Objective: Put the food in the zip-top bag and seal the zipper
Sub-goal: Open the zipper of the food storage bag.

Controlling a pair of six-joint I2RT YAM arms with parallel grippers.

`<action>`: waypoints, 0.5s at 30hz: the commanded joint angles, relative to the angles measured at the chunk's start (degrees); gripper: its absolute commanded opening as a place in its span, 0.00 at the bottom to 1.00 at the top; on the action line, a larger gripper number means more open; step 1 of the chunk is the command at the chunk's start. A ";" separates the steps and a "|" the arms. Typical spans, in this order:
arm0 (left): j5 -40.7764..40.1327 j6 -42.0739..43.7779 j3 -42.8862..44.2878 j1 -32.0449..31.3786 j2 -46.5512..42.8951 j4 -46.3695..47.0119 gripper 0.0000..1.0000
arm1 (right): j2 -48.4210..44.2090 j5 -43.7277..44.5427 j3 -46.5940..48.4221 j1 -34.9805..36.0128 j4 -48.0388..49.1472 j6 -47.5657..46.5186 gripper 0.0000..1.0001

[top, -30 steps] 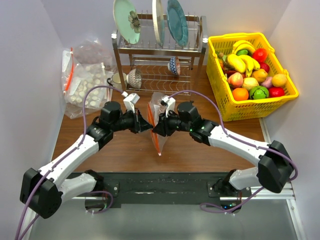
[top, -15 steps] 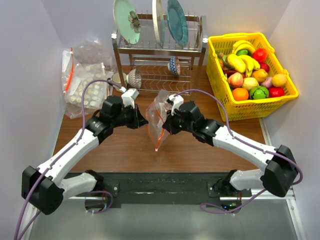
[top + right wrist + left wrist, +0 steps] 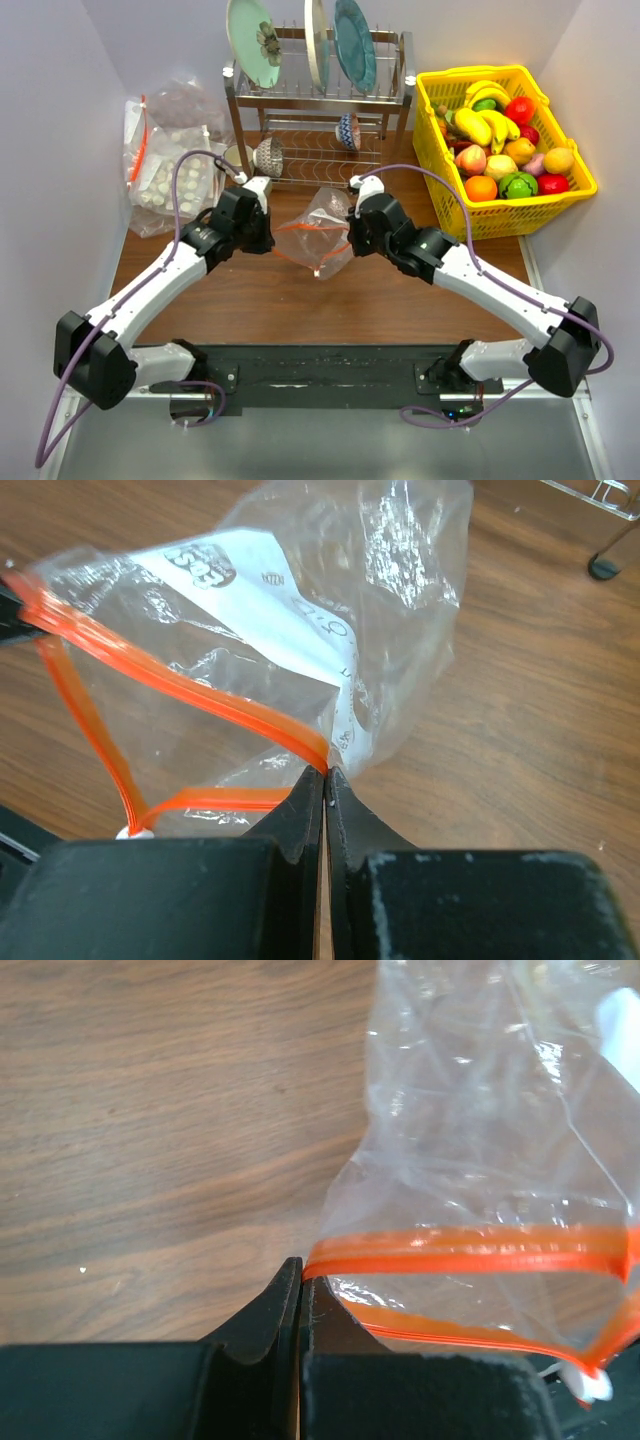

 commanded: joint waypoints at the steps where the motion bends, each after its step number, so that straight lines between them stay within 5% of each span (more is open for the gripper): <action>1: -2.94 0.21 0.29 -0.06 0.19 0.63 0.00 | -1.56 2.33 4.76 0.01 -1.97 -1.16 0.00; 3: -0.05 -0.05 -0.41 -0.06 -0.95 3.00 0.05 | -0.77 1.19 5.11 -0.07 -1.71 -1.42 0.00; 8: 7.07 -1.37 -4.01 -0.14 -5.08 11.16 0.41 | 1.43 -5.74 5.03 -0.07 1.54 0.24 0.00; 15: 9.98 -3.92 -11.12 -0.14 -6.50 18.73 0.52 | 1.43 -9.97 3.89 -0.07 5.41 4.72 0.00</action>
